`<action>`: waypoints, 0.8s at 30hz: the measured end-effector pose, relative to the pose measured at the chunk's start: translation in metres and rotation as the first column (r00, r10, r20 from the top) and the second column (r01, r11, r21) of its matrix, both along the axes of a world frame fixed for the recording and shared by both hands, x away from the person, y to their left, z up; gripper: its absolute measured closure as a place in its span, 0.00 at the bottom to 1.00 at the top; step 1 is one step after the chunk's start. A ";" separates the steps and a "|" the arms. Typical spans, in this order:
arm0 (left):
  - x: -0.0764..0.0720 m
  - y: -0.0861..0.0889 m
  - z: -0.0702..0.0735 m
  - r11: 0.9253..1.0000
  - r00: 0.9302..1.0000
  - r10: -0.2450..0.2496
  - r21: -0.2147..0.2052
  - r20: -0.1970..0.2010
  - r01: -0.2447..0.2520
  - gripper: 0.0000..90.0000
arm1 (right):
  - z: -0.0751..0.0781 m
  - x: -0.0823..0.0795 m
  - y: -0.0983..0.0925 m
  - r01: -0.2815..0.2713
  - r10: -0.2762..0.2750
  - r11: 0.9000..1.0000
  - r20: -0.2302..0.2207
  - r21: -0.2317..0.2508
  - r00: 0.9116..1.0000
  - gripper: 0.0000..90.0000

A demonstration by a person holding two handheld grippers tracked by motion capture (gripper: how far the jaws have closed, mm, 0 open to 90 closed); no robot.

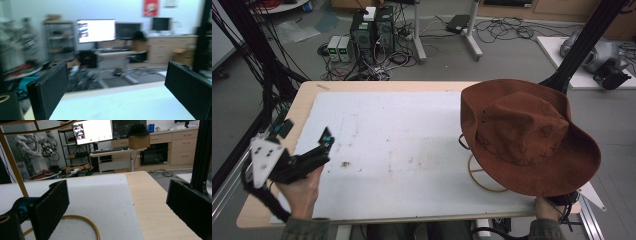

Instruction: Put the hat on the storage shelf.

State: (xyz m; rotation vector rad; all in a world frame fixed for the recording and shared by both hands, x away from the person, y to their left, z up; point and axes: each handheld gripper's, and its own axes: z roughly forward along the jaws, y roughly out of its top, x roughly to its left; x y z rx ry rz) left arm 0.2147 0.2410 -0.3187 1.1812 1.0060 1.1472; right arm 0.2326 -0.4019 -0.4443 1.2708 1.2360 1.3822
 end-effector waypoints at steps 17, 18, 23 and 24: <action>0.001 0.049 -0.112 0.965 0.955 0.228 -0.090 -0.188 -0.248 0.07 | -0.001 0.007 0.001 0.000 0.000 1.000 -0.001 -0.009 1.000 0.04; 0.002 0.049 -0.114 0.965 0.955 0.223 -0.094 -0.195 -0.245 0.07 | -0.001 0.007 0.001 0.000 0.000 1.000 -0.001 -0.009 1.000 0.04; 0.007 0.046 -0.119 0.969 0.956 0.226 -0.062 -0.185 -0.241 0.07 | -0.001 0.007 0.000 -0.001 0.001 1.000 0.001 -0.009 1.000 0.04; 0.007 0.046 -0.119 0.969 0.956 0.226 -0.062 -0.185 -0.241 0.07 | -0.001 0.008 0.000 -0.001 0.001 1.000 0.006 -0.013 1.000 0.04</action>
